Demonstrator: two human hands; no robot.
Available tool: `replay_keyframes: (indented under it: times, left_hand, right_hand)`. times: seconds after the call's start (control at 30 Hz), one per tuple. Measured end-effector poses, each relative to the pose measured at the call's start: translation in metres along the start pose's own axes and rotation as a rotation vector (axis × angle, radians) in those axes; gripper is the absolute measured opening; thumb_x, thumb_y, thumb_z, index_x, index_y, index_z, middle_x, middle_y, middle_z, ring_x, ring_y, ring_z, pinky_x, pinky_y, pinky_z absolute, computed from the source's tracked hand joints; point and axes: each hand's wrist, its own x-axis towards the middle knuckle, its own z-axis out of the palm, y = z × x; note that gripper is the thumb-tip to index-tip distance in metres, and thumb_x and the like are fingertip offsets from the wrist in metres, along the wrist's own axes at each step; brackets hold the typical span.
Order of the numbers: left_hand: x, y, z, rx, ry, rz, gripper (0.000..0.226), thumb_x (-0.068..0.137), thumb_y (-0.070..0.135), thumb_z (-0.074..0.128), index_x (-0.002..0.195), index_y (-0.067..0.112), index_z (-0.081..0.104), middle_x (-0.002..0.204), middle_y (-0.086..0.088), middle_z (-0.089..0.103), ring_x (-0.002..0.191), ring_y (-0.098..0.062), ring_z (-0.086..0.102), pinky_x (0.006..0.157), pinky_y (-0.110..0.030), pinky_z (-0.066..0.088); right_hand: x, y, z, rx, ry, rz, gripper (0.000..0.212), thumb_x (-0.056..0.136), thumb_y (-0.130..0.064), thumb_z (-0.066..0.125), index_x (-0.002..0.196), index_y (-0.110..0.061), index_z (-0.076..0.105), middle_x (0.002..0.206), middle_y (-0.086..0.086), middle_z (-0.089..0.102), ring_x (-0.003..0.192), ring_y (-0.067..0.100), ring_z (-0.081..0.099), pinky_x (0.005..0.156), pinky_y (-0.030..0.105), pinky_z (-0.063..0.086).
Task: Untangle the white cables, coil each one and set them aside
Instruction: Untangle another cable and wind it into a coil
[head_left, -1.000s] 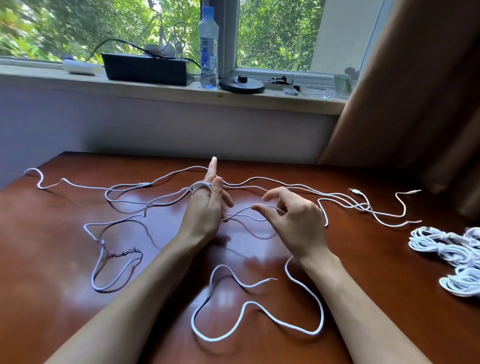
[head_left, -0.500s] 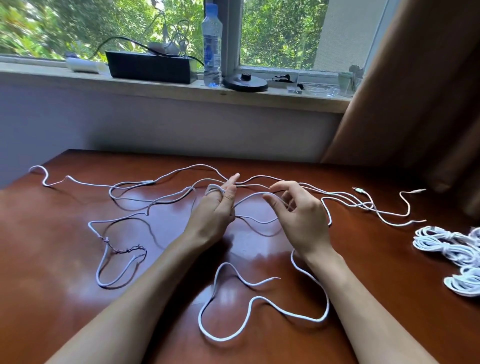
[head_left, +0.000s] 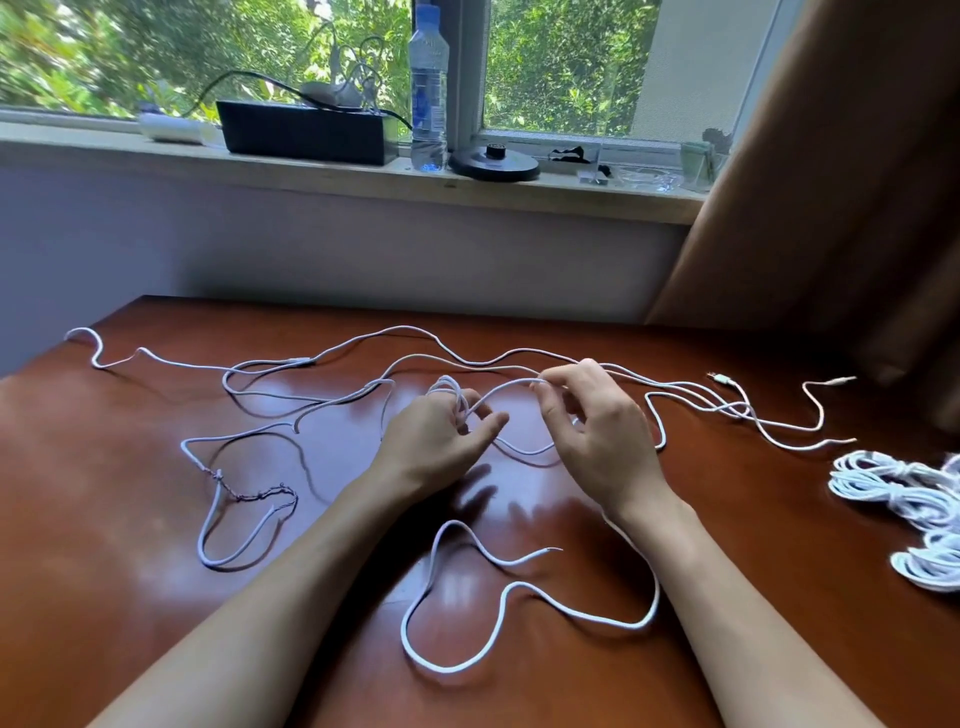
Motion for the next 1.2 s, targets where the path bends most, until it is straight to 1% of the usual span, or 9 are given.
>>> replay_keyframes:
  times: [0.13, 0.23, 0.3, 0.37, 0.5, 0.6, 0.83, 1.0, 1.2]
  left_hand:
    - [0.002, 0.002, -0.005, -0.025, 0.019, -0.095, 0.063, 0.093, 0.065, 0.031, 0.067, 0.024, 0.071, 0.072, 0.004, 0.055, 0.091, -0.023, 0.062, 0.083, -0.04, 0.047]
    - [0.004, -0.001, -0.005, -0.126, -0.006, -0.128, 0.072, 0.092, 0.065, 0.024, 0.066, 0.022, 0.074, 0.066, 0.001, 0.051, 0.081, -0.012, 0.057, 0.091, -0.04, 0.044]
    - [0.005, -0.001, -0.003, -0.289, -0.051, -0.16, 0.073, 0.093, 0.062, 0.023, 0.059, 0.019, 0.071, 0.048, 0.001, 0.043, 0.06, -0.009, 0.053, 0.077, -0.034, 0.044]
    - [0.005, 0.003, -0.004, -0.509, -0.086, -0.204, 0.072, 0.092, 0.057, 0.025, 0.053, 0.014, 0.066, 0.037, 0.003, 0.029, 0.039, -0.011, 0.032, 0.053, -0.026, 0.031]
    - [0.005, 0.011, -0.008, -0.684, -0.173, -0.268, 0.065, 0.084, 0.051, 0.03, 0.039, 0.013, 0.055, 0.043, -0.006, 0.028, 0.037, -0.011, 0.018, 0.044, -0.023, 0.019]
    - [0.006, 0.011, -0.01, -0.745, -0.255, -0.317, 0.07, 0.092, 0.049, 0.029, 0.041, 0.004, 0.05, 0.038, -0.004, 0.025, 0.035, -0.01, 0.015, 0.038, -0.019, 0.017]
    - [0.003, 0.01, -0.018, -0.855, -0.429, -0.294, 0.074, 0.094, 0.044, 0.026, 0.046, -0.01, 0.043, 0.04, -0.005, 0.031, 0.039, -0.017, 0.018, 0.041, -0.025, 0.013]
    - [0.004, 0.01, -0.019, -1.247, -0.476, -0.302, 0.06, 0.086, 0.045, 0.028, 0.043, 0.006, 0.043, 0.044, 0.008, 0.018, 0.048, -0.015, 0.007, 0.052, -0.034, 0.003]
    - [0.006, 0.007, -0.018, -1.493, -0.335, -0.284, 0.062, 0.092, 0.038, 0.023, 0.041, 0.011, 0.043, 0.045, 0.0, 0.01, 0.045, -0.013, 0.007, 0.052, -0.035, 0.004]
  right_hand:
    - [0.0, 0.0, -0.002, 0.015, -0.055, -0.033, 0.014, 0.099, -0.038, 0.063, 0.107, -0.03, 0.071, 0.091, -0.012, 0.057, 0.07, -0.001, 0.052, 0.065, 0.035, 0.051]
    - [-0.001, 0.0, -0.003, 0.017, -0.096, -0.002, 0.019, 0.095, -0.042, 0.067, 0.109, -0.03, 0.071, 0.089, -0.018, 0.062, 0.074, -0.004, 0.058, 0.068, 0.032, 0.048]
    - [-0.002, 0.001, -0.002, -0.051, -0.121, 0.083, 0.023, 0.094, -0.049, 0.064, 0.108, -0.032, 0.07, 0.081, -0.015, 0.066, 0.079, 0.009, 0.064, 0.068, 0.032, 0.045]
    - [-0.001, 0.005, -0.001, -0.087, -0.153, 0.158, 0.027, 0.094, -0.055, 0.059, 0.104, -0.033, 0.069, 0.076, -0.009, 0.069, 0.082, 0.024, 0.066, 0.069, 0.036, 0.046]
    - [0.001, 0.008, 0.001, 0.134, -0.166, 0.23, 0.019, 0.098, -0.043, 0.061, 0.097, -0.026, 0.069, 0.073, 0.001, 0.066, 0.074, 0.021, 0.061, 0.073, 0.043, 0.05]
    - [0.001, 0.002, 0.001, 0.261, -0.182, 0.267, 0.016, 0.101, -0.034, 0.06, 0.094, -0.023, 0.069, 0.077, 0.008, 0.067, 0.069, 0.018, 0.056, 0.071, 0.038, 0.046]
    - [0.003, -0.004, -0.001, 0.395, -0.127, 0.389, 0.014, 0.096, -0.031, 0.068, 0.091, -0.018, 0.066, 0.088, -0.004, 0.07, 0.08, 0.003, 0.063, 0.077, 0.016, 0.047]
    - [0.004, 0.004, -0.003, 0.3, -0.091, 0.378, 0.025, 0.087, -0.04, 0.076, 0.086, -0.019, 0.063, 0.076, 0.007, 0.066, 0.067, 0.018, 0.055, 0.064, 0.031, 0.043]
    - [0.002, 0.006, 0.003, 0.307, -0.231, 0.379, 0.028, 0.089, -0.044, 0.074, 0.081, -0.019, 0.065, 0.068, 0.015, 0.059, 0.061, 0.01, 0.043, 0.06, 0.035, 0.04]
